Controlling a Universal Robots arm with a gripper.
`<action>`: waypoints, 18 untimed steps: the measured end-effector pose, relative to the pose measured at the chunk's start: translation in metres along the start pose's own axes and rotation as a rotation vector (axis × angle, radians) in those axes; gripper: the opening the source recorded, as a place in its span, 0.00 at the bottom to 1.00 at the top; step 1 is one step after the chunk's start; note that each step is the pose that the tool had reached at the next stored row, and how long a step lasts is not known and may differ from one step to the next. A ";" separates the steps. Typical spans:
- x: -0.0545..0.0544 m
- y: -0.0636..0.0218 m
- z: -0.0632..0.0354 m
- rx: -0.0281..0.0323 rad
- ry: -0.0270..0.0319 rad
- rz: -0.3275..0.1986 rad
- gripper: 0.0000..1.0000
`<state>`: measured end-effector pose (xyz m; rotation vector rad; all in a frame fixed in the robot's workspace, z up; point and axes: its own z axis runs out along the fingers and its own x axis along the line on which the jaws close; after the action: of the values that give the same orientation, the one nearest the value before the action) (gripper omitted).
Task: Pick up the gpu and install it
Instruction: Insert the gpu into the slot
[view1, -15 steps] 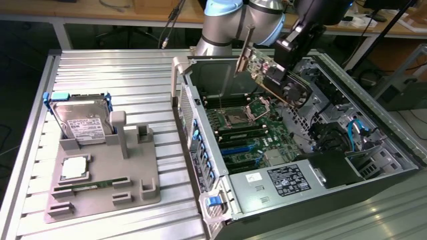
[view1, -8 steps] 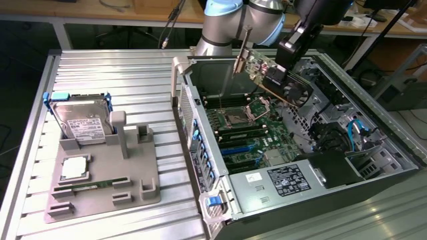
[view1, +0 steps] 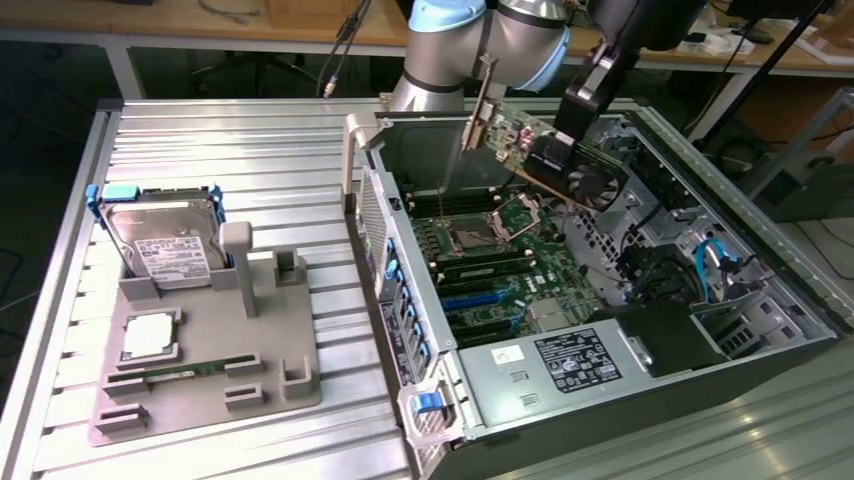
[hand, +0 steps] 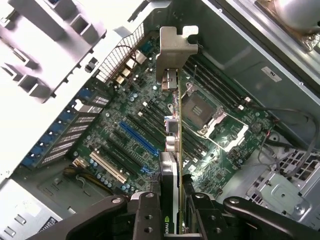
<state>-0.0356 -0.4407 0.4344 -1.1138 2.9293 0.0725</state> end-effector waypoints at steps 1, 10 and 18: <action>0.000 0.0000 0.0000 -0.0004 0.0005 -0.013 0.27; 0.000 0.0000 0.0000 -0.0040 0.0071 -0.175 0.27; 0.000 0.0000 0.0000 -0.0064 0.0114 -0.279 0.27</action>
<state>-0.0355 -0.4407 0.4344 -1.5138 2.7515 0.0735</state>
